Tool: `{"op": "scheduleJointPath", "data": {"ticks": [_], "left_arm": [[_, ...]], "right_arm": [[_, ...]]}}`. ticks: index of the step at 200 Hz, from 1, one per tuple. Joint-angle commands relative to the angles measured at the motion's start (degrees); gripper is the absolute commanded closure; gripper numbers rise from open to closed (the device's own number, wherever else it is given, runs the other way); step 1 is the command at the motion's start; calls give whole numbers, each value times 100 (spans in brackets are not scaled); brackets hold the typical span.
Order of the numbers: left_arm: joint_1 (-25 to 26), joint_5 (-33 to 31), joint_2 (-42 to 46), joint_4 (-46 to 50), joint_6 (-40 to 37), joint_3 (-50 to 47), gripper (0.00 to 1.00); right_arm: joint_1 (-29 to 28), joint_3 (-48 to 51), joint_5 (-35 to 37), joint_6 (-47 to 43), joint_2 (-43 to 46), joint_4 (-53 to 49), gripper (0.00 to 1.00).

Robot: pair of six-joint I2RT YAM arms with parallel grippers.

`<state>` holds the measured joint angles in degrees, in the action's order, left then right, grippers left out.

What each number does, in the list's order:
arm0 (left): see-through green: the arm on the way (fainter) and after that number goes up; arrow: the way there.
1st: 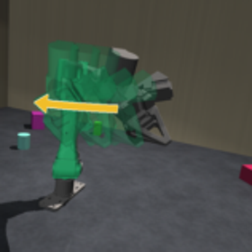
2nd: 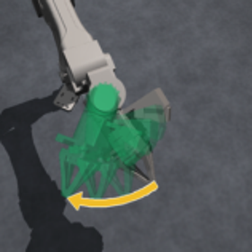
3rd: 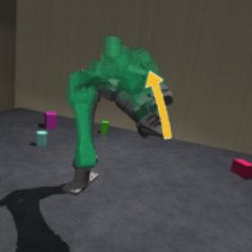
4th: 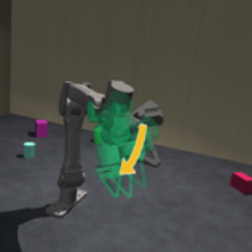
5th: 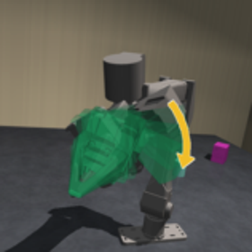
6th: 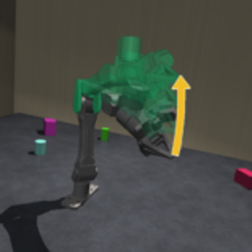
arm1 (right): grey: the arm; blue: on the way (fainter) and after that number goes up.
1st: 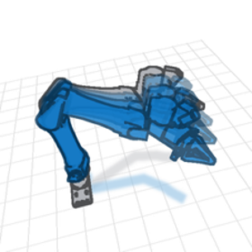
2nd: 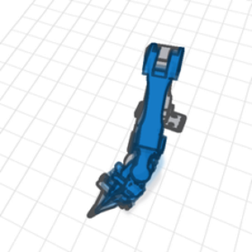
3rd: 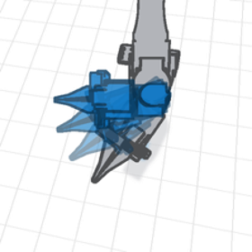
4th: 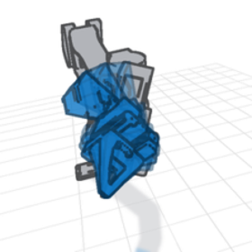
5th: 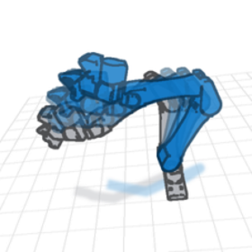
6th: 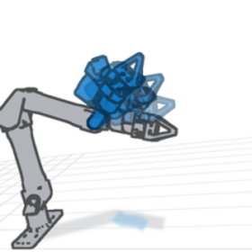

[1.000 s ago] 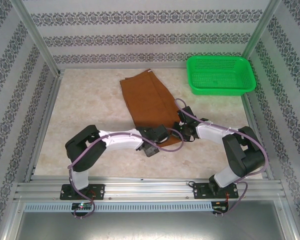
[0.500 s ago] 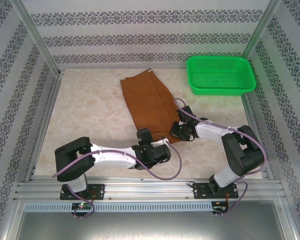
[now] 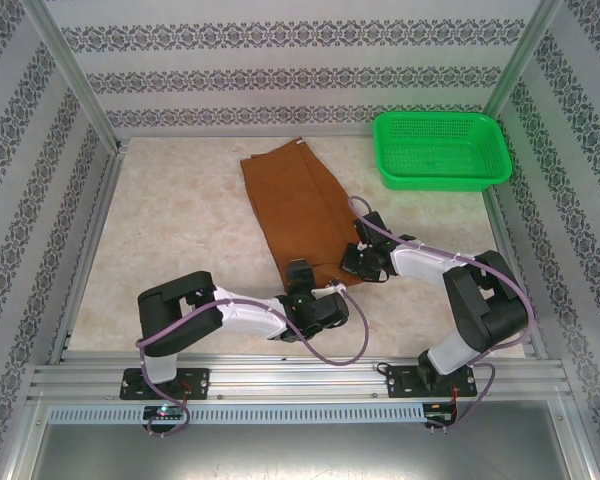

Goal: Roll up the long pants

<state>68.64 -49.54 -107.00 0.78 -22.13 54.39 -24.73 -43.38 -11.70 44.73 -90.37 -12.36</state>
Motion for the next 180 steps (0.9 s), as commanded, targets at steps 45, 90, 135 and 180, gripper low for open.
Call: {"op": "scheduleJointPath", "data": {"ticks": [45, 90, 135, 180], "left_arm": [[372, 657, 789, 530, 366, -261, 14], [382, 954, 148, 446, 475, 44, 19], [172, 1535, -37, 517, 648, 38, 18], [-569, 2300, -851, 618, 993, 265, 20]], "right_arm": [[30, 172, 79, 16, -138, -418, 100], [21, 111, -11, 63, -249, -437, 100], [30, 40, 57, 39, -225, -513, 100], [26, -22, 69, 97, -318, -536, 100]]}}
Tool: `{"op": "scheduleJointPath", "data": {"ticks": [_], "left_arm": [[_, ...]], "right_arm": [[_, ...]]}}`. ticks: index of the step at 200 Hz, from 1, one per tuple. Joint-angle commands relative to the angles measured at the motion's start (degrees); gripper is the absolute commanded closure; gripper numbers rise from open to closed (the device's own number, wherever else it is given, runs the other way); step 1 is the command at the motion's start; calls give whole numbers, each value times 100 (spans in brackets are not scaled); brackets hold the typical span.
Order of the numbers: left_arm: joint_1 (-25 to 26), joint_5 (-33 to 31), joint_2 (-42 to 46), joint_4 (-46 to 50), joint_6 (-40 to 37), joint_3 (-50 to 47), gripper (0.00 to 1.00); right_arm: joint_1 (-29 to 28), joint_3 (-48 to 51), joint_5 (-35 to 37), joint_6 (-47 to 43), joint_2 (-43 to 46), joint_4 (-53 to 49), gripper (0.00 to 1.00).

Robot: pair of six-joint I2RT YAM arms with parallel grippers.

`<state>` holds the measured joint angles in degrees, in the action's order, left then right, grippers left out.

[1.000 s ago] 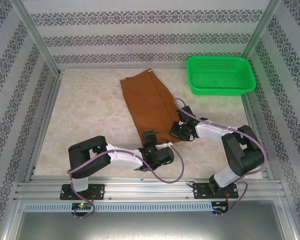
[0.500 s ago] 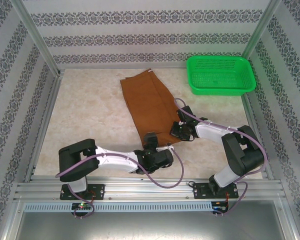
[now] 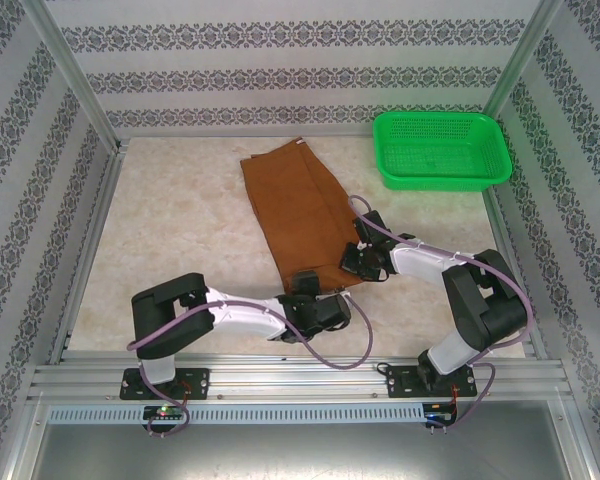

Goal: Roll up the long pants

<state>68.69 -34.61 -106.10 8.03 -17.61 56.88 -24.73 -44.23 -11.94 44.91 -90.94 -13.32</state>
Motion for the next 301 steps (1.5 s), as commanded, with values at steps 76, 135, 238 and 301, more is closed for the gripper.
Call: {"op": "scheduleJointPath", "data": {"ticks": [76, 135, 238, 301], "left_arm": [[-1105, -578, -1683, -161, 488, 477, 18], [-1371, -791, -1742, -102, 404, 766, 16], [-2108, -1334, -2096, 378, 641, 1773, 17], [-2453, -1565, -2361, 1219, 1485, 2255, 17]], "right_arm": [[61, -62, 103, 9, -329, -573, 100], [65, -180, 93, 18, -417, -603, 100], [120, -327, 80, -44, -469, -736, 100], [126, -369, 61, -34, -539, -768, 100]]}}
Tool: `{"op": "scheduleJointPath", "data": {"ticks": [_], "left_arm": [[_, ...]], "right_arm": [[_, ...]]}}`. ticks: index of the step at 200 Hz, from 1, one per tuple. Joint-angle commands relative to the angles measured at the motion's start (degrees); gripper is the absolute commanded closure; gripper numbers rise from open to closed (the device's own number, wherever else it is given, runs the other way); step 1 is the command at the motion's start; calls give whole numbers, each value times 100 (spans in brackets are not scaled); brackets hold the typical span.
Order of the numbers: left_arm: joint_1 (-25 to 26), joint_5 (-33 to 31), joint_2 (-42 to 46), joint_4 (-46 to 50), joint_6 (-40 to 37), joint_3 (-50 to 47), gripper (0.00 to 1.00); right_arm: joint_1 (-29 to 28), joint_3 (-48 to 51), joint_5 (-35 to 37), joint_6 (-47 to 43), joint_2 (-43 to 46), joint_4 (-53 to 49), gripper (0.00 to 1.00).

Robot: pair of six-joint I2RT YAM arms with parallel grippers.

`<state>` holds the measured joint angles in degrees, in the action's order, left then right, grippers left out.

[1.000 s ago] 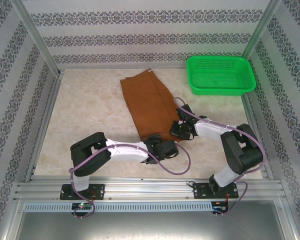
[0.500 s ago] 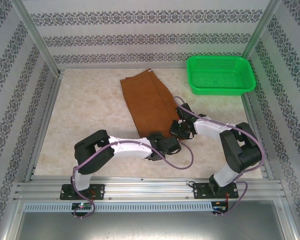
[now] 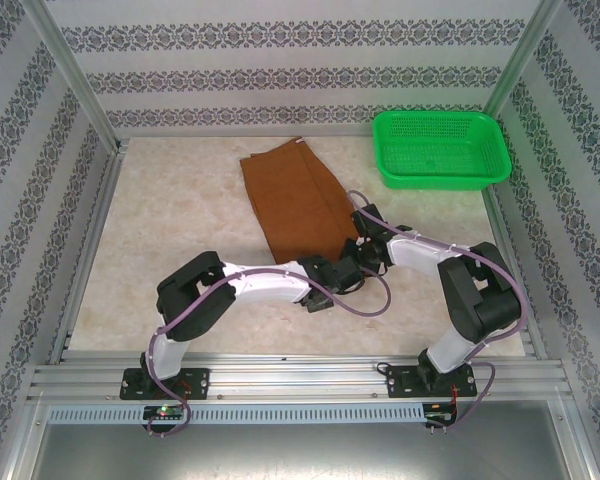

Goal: Roll up the long pants

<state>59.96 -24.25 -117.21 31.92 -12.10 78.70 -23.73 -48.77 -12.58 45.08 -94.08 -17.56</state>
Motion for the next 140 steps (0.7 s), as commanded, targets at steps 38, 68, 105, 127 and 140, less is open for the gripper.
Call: {"op": "scheduleJointPath", "data": {"ticks": [38, 68, 105, 127, 140], "left_arm": [[-1856, -1798, -1458, -728, 932, 498, 41], [-2073, -878, -1456, -350, 807, 793, 85], [-1912, -325, -1193, -301, 699, 550, 100], [-1660, 295, -887, 95, 809, 533, 100], [-1565, 871, -715, 513, 980, 634, 100]], "right_arm": [[26, 110, 183, -57, -172, -397, 100], [30, 121, 162, -12, -163, -348, 100], [78, 121, 280, -93, 42, -414, 100], [285, 31, 587, -198, 411, -596, 100], [466, -45, 785, -280, 752, -671, 91]]}}
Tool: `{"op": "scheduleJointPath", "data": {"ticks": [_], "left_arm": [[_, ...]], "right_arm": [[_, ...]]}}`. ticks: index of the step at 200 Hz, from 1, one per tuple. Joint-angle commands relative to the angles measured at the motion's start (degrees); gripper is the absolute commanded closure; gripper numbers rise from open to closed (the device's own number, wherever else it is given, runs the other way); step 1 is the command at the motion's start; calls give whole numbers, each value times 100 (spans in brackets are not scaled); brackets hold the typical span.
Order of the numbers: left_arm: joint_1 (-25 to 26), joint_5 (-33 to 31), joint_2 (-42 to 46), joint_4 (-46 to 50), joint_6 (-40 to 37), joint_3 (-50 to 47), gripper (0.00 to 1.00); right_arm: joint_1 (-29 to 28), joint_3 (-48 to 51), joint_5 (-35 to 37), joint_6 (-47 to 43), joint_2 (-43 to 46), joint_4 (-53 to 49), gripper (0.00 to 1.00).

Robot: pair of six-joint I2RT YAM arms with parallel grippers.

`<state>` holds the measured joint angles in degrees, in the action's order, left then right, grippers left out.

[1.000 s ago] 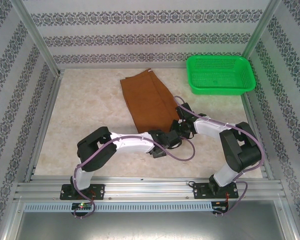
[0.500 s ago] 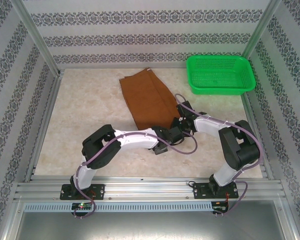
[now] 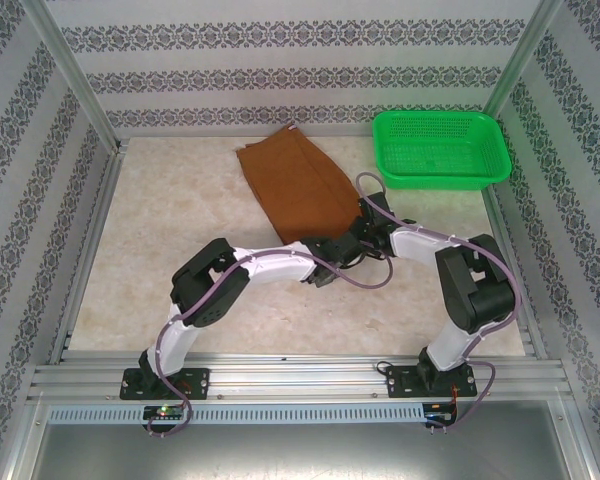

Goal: Roll up the long pants

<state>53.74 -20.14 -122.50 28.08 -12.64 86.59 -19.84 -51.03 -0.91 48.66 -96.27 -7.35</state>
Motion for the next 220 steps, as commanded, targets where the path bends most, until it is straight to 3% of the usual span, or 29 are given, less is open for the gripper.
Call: {"op": "scheduleJointPath", "data": {"ticks": [1, 8, 17, 28, 46, 64, 116, 145, 166, 207, 220], "left_arm": [[-934, 499, -164, 930, 1053, -135, 100], [-910, 903, -69, 1182, 1099, -78, 100], [-879, 1282, 63, 1434, 1187, -12, 100], [-874, 1812, 222, 1678, 1262, 29, 100], [-899, 2507, 424, 1982, 1392, 111, 100], [-1012, 3632, 556, 2160, 1559, 248, 100], [-1324, 6320, 716, 1874, 2471, 424, 99], [-1595, 7718, 954, 355, 3884, -290, 99], [-1687, 8360, 1118, -1354, 5273, -1001, 98], [-1735, 8982, 1192, -4022, 7454, -1696, 95], [-1748, 9037, 1204, -4365, 7789, -1748, 93]], "right_arm": [[90, 180, -370, -647, 988, -1700, 90], [168, 128, -305, -715, 1203, -1714, 81], [249, 55, -219, -839, 1455, -1761, 62], [331, -47, -63, -956, 1726, -1906, 52], [449, -177, -136, -1158, 2048, -2159, 50], [491, -153, -390, -1217, 2243, -2321, 50], [474, 649, -1021, -983, 2896, -2212, 51], [467, 942, -1230, -816, 3276, -2209, 50], [465, 1007, -1318, -771, 3446, -2190, 49], [446, 1076, -1461, -762, 3269, -1947, 42], [421, 1108, -1552, -738, 3117, -1748, 37]]}}
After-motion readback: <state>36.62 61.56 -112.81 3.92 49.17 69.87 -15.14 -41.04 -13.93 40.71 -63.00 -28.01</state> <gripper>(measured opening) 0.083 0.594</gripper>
